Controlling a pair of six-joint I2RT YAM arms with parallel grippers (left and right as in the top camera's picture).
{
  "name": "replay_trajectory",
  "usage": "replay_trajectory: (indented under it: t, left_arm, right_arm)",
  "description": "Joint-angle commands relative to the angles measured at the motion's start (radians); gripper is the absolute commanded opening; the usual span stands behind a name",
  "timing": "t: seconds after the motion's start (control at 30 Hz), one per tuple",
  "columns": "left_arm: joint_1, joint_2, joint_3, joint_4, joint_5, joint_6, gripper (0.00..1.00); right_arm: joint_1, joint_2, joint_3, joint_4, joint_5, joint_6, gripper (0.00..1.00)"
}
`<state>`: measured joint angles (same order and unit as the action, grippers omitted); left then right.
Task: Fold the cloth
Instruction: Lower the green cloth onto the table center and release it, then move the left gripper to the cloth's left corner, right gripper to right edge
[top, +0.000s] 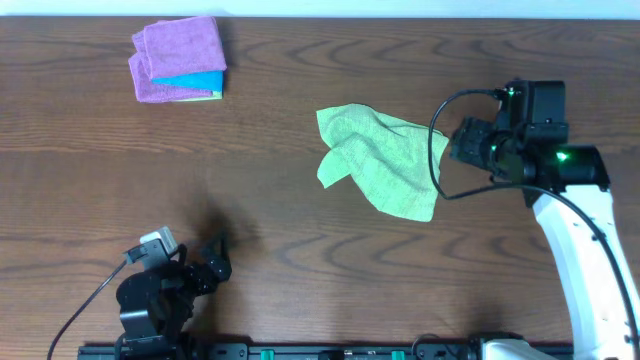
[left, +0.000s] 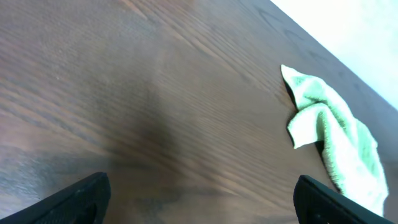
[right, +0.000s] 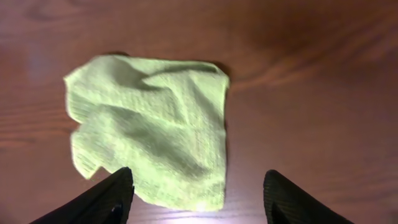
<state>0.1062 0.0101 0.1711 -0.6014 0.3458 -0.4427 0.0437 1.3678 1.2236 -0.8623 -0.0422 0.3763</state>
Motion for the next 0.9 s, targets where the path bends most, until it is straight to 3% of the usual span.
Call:
replay_trajectory:
  t: [0.0, 0.23, 0.3, 0.5, 0.77, 0.87]
  left_arm:
    - [-0.005, 0.002, -0.004, 0.005, 0.093, -0.068, 0.95]
    - [-0.005, 0.172, 0.037, 0.024, 0.257, -0.135, 0.96]
    - [-0.008, 0.281, 0.089, 0.057, 0.266, -0.133, 0.95]
    - [-0.041, 0.614, 0.308, 0.09, 0.273, -0.096, 0.95]
    - [-0.22, 1.087, 0.608, 0.1, 0.292, -0.096, 0.95]
    - [-0.281, 1.216, 0.649, 0.192, 0.293, -0.126, 0.95]
  right_arm:
    - [0.0, 0.014, 0.003, -0.011, 0.036, 0.01, 0.69]
    - [-0.069, 0.02, -0.005, -0.008, -0.104, -0.058, 0.73]
    - [-0.126, 0.02, -0.029, 0.0, -0.179, -0.076, 0.68]
    - [-0.225, 0.02, -0.095, 0.013, -0.374, -0.166, 0.69]
    - [-0.241, 0.02, -0.269, 0.072, -0.438, -0.175, 0.7]
    - [-0.241, 0.02, -0.345, 0.121, -0.442, -0.171, 0.69]
